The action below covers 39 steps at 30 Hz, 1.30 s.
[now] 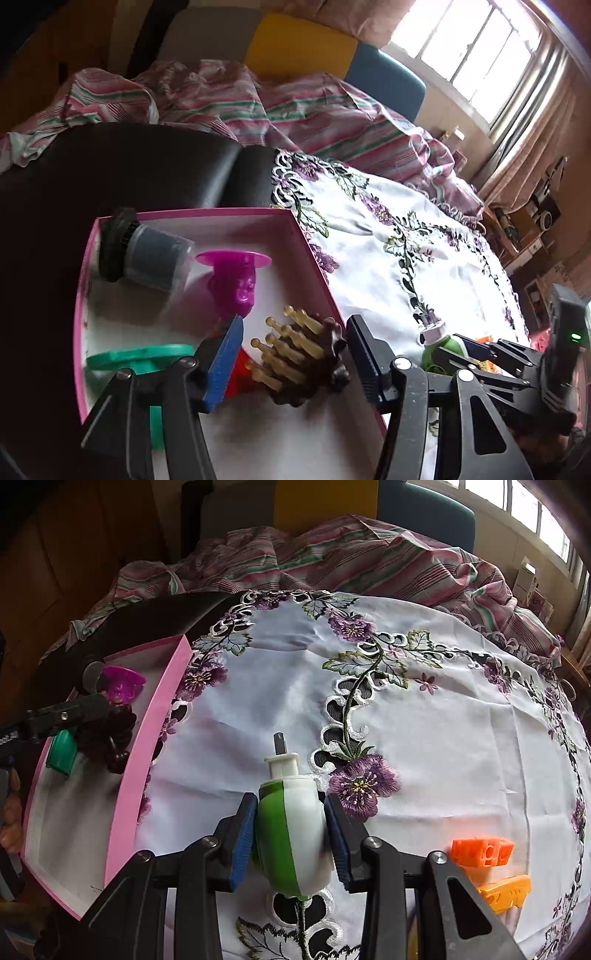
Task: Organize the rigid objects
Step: 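Lower the brown clip into the tray and open the left tool, then carry the white-green plug into the tray and open the right tool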
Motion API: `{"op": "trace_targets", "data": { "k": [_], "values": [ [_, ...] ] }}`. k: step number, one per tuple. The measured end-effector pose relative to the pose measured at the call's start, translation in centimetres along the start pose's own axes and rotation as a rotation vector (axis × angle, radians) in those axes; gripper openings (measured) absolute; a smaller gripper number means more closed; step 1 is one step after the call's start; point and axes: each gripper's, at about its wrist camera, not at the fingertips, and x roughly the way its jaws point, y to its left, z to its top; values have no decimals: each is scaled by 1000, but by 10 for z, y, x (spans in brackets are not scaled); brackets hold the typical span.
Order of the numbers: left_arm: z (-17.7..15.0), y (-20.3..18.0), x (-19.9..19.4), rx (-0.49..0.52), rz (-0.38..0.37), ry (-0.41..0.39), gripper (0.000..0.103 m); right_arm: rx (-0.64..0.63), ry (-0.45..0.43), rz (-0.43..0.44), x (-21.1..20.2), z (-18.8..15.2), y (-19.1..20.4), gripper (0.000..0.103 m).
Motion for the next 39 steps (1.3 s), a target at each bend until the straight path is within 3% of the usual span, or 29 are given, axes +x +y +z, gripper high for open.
{"op": "trace_targets", "data": {
  "k": [7,18,31,35,39],
  "values": [
    [-18,7,-33,-35,79,-47,62,-3,1,-13,1,0,0,37],
    [-55,7,-80,-8,236,-97,64,-4,-4,-22,0,-1,1,37],
    [-77,12,-96,-19,277,-85,64,3,-5,-17,0,-2,-1,37],
    [-80,15,-99,-33,279,-84,72,5,-7,-16,0,-2,-1,37],
    [-83,17,-100,-35,289,-84,72,3,-7,-16,0,-2,-1,37]
  ]
}}
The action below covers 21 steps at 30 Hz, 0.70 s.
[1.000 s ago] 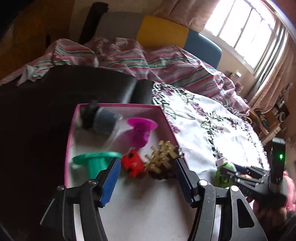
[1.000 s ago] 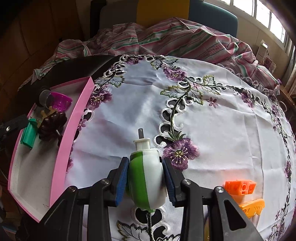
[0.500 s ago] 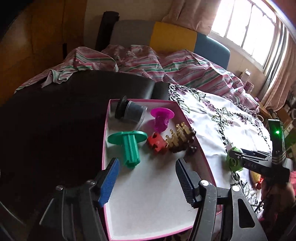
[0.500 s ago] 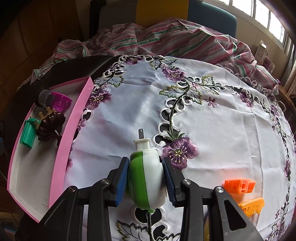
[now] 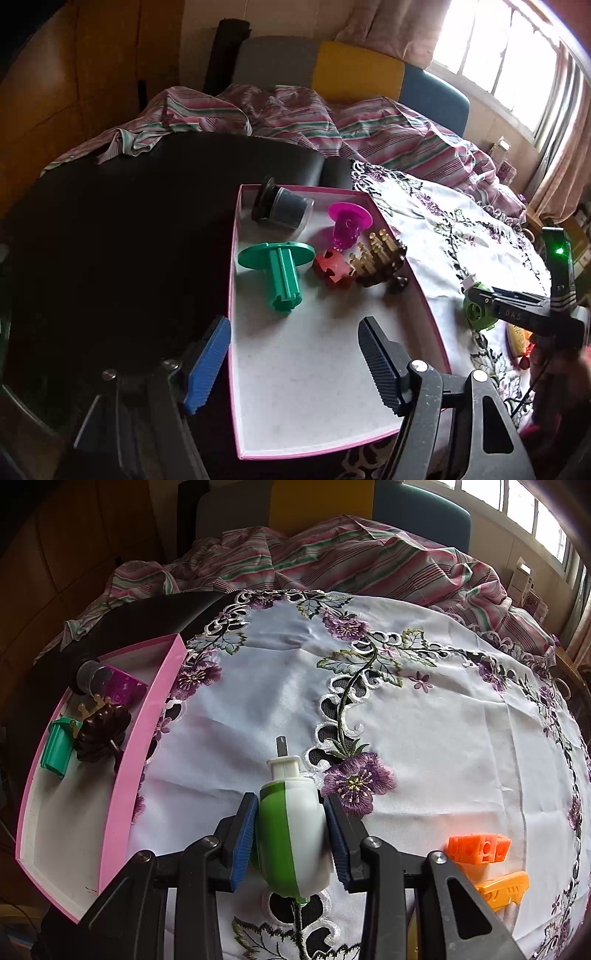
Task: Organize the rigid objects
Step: 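Carry the white-green plug into the tray and open the right tool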
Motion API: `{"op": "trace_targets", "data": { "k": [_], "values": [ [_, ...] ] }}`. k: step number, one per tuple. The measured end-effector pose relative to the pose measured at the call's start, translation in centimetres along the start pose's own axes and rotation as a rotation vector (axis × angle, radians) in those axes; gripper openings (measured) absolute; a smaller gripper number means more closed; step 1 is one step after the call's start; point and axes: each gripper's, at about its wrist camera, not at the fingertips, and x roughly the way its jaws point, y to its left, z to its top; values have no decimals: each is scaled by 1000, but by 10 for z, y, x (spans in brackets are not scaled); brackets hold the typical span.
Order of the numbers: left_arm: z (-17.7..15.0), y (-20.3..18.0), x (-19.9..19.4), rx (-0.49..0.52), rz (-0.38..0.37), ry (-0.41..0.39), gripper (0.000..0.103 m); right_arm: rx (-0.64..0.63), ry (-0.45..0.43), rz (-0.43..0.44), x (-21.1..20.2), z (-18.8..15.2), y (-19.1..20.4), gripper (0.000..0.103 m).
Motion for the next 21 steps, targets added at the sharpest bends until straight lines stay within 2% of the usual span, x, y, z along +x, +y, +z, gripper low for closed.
{"op": "trace_targets", "data": {
  "k": [7,15,21],
  "values": [
    [-4,4,-2,-3,7,1,72,10,-1,15,-2,0,-1,36],
    [-7,12,-3,-13,14,7,72,40,-38,143,-24,0,15,36],
    [-9,17,-2,-21,11,6,72,22,-71,257,-50,-2,50,36]
  ]
}}
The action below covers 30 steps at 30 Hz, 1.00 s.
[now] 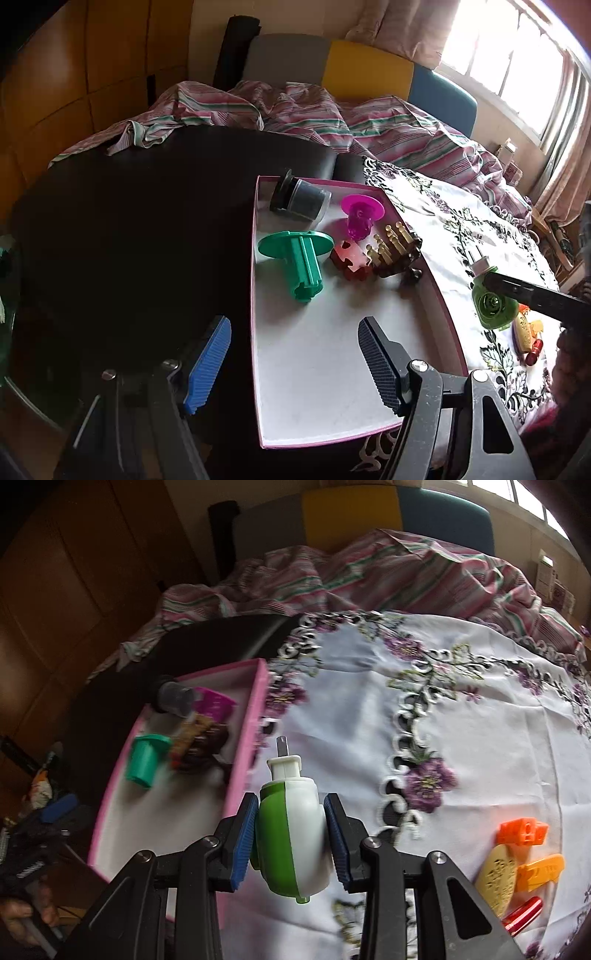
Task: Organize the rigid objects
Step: 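Carry the white-green plug into the tray and open the right tool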
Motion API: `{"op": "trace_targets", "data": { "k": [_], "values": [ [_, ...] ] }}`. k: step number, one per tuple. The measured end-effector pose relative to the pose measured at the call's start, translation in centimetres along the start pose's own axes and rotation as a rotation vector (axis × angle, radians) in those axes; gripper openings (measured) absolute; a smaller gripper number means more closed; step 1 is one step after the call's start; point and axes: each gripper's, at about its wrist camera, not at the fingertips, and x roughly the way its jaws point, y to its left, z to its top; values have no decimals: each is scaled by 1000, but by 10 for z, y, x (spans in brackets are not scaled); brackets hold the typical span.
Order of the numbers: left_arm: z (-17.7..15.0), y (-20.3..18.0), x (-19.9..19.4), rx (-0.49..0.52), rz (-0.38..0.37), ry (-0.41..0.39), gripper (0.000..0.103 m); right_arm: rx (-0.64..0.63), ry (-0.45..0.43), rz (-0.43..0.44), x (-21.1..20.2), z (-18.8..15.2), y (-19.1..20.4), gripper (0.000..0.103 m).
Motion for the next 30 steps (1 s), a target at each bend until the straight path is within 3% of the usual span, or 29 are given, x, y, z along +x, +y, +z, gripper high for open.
{"op": "trace_targets", "data": {
  "k": [5,11,17,26,30],
  "values": [
    [-1,6,-1,-14,0,-4,72,-16,4,92,-3,0,35,36],
    [-4,15,-2,-38,1,-6,72,-3,57,109,22,1,61,36],
    [-6,22,-1,-56,-2,-1,72,-1,135,32,57,-1,69,36],
    [-6,23,-3,-60,-10,-7,72,-55,119,-25,56,-4,77,42],
    [-6,22,-4,-59,-16,-8,72,-116,156,-17,49,-7,85,32]
  ]
}}
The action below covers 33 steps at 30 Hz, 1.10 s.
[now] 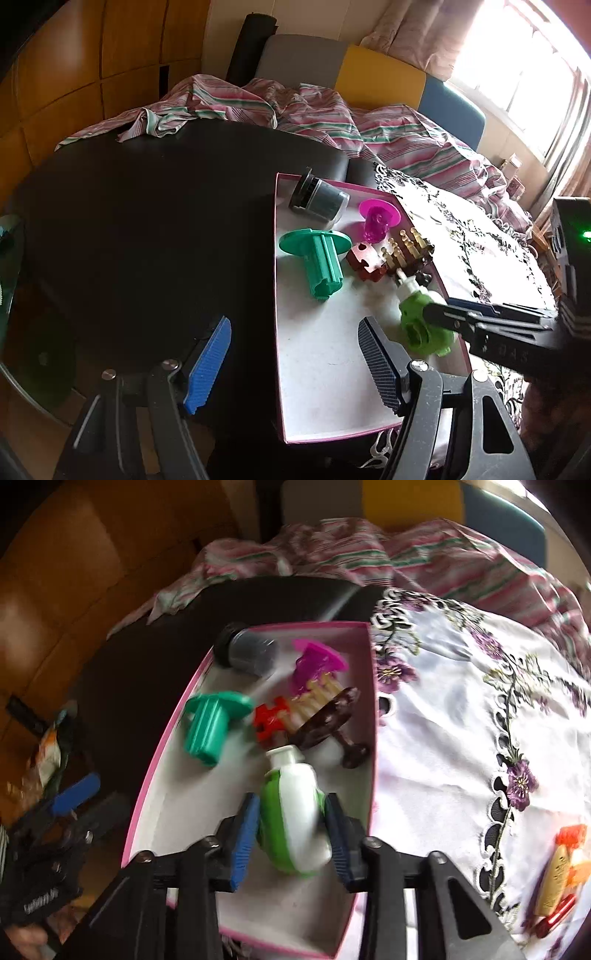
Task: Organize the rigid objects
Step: 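Carry the white-green plug into the tray and open the right tool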
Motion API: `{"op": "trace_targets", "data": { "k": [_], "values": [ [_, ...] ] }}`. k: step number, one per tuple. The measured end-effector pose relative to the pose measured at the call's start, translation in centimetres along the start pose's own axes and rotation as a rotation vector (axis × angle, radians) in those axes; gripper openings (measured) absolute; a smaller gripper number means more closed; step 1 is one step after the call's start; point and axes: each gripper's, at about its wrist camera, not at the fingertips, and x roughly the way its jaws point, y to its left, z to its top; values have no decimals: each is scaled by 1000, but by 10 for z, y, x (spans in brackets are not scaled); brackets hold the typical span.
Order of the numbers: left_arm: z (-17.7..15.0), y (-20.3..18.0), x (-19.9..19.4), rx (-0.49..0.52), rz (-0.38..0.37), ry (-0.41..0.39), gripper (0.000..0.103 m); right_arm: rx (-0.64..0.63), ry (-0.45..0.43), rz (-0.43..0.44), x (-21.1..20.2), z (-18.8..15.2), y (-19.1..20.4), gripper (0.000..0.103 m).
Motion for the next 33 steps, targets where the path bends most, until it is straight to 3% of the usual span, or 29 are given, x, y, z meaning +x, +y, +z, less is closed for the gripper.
{"op": "trace_targets", "data": {
  "k": [5,9,12,18,33],
  "values": [
    [0,-1,-1,1,-2,-3,72,81,26,43,3,5,-14,32],
    [0,-3,-6,9,5,-21,75,83,2,-3,1,9,-15,44],
    [0,-3,-10,14,10,-39,78,64,-2,23,-2,7,-13,44],
    [0,-4,-11,17,6,-39,78,77,-23,-35,-6,1,-18,47],
    [-2,-12,-12,33,10,-35,78,64,-66,-54,-18,1,-21,47]
  ]
}}
